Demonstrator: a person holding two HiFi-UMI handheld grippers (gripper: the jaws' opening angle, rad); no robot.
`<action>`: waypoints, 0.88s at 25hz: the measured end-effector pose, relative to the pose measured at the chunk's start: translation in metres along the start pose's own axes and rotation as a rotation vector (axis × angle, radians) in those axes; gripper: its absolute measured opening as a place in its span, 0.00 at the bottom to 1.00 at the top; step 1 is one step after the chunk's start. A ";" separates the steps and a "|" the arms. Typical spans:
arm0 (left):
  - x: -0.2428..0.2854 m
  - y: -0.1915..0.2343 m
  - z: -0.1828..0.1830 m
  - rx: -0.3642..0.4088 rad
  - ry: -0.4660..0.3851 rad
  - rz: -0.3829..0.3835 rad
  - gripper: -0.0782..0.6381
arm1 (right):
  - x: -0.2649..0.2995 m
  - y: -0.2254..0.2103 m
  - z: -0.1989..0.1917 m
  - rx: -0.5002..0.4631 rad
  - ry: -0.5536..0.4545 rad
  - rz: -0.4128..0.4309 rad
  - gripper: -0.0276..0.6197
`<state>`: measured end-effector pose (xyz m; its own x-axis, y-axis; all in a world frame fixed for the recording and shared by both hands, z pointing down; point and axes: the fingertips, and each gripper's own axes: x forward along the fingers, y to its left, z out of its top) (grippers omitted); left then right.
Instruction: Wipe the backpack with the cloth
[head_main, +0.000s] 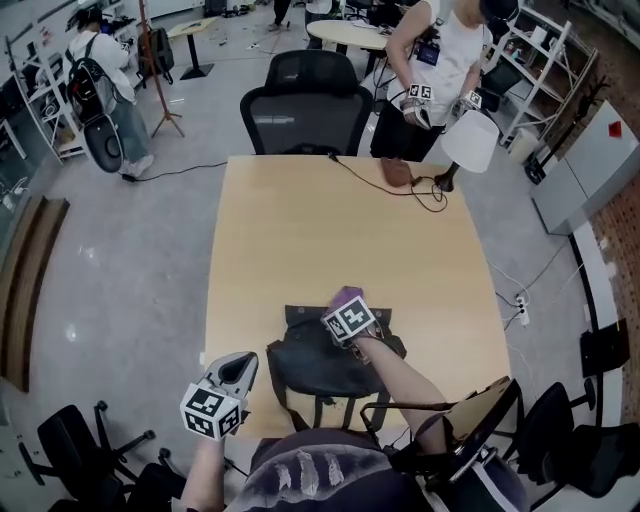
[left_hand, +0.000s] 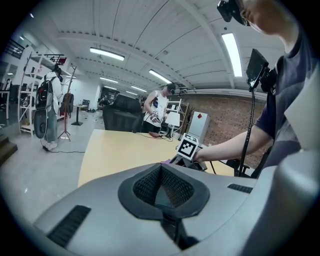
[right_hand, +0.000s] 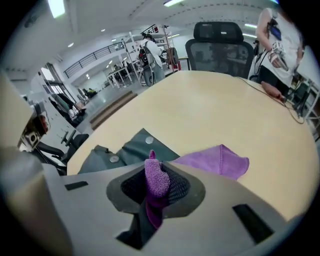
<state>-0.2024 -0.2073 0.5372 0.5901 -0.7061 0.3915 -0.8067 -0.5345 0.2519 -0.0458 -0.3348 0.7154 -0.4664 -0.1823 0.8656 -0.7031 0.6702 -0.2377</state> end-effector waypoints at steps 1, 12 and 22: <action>0.000 0.001 0.001 0.000 -0.002 0.001 0.12 | 0.004 0.008 0.007 0.015 -0.013 0.026 0.12; -0.019 0.012 -0.005 -0.027 -0.006 0.049 0.12 | 0.020 0.067 0.054 0.239 -0.135 0.312 0.12; -0.014 0.016 0.007 -0.024 -0.021 0.059 0.12 | -0.024 0.138 0.117 0.534 -0.308 0.826 0.12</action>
<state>-0.2236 -0.2090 0.5300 0.5421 -0.7454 0.3878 -0.8403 -0.4811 0.2499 -0.1943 -0.3226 0.6104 -0.9770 -0.0368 0.2101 -0.2120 0.2768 -0.9373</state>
